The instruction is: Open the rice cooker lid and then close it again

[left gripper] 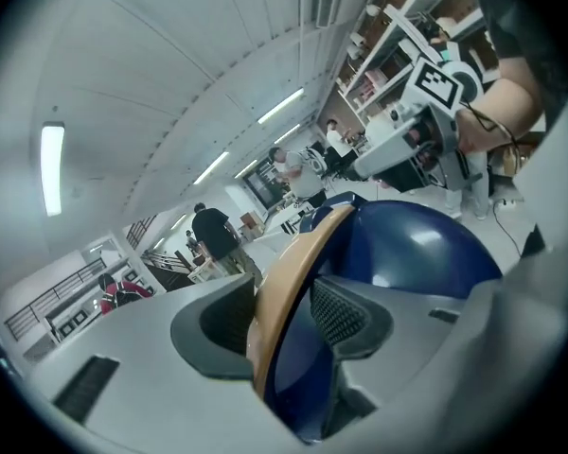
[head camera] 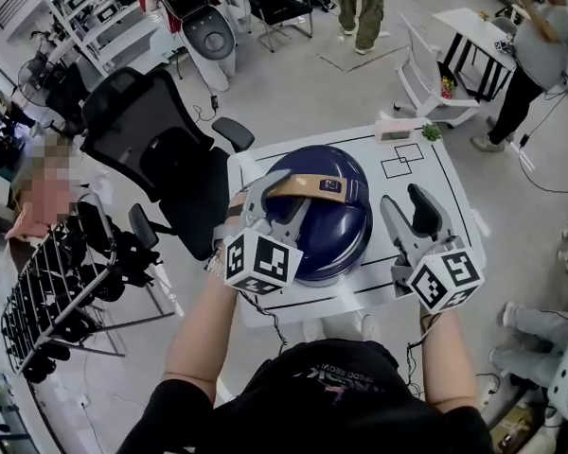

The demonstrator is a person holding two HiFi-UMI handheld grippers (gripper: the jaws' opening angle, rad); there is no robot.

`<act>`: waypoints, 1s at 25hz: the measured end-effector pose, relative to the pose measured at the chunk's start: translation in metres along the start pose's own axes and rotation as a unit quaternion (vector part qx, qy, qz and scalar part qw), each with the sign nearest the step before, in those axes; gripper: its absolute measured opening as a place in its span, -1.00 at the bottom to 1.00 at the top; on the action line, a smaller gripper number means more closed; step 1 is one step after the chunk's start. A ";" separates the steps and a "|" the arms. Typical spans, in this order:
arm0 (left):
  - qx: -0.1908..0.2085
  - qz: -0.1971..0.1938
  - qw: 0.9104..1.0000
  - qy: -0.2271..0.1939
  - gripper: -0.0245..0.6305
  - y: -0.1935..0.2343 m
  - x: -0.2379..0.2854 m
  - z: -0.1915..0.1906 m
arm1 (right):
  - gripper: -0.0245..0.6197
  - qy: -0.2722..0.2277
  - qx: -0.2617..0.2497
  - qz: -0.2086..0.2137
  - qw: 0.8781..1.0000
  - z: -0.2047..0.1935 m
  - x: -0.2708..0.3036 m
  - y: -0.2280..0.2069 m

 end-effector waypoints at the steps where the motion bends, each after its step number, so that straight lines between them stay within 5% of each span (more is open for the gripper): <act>1: -0.012 0.000 1.000 -0.006 -0.37 0.004 -0.002 0.000 | -0.18 0.000 -0.001 0.001 1.000 0.000 0.001 0.001; 10: -0.118 0.005 0.991 -0.058 -0.37 0.046 -0.025 -0.008 | -0.18 0.000 -0.006 0.006 1.000 0.003 0.015 0.014; 25: -0.244 0.044 0.962 -0.116 -0.42 0.099 -0.061 -0.037 | -0.18 -0.013 -0.012 0.031 0.999 0.015 0.053 0.038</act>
Point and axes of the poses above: the fingertips, and each gripper's own axes: x forward along the fingers, y to its left, z out of its top, the point moved 8 cm from there along -x, backward along the fingers, and after that the axes turned 11 degrees about -x, right-handed, at the moved point
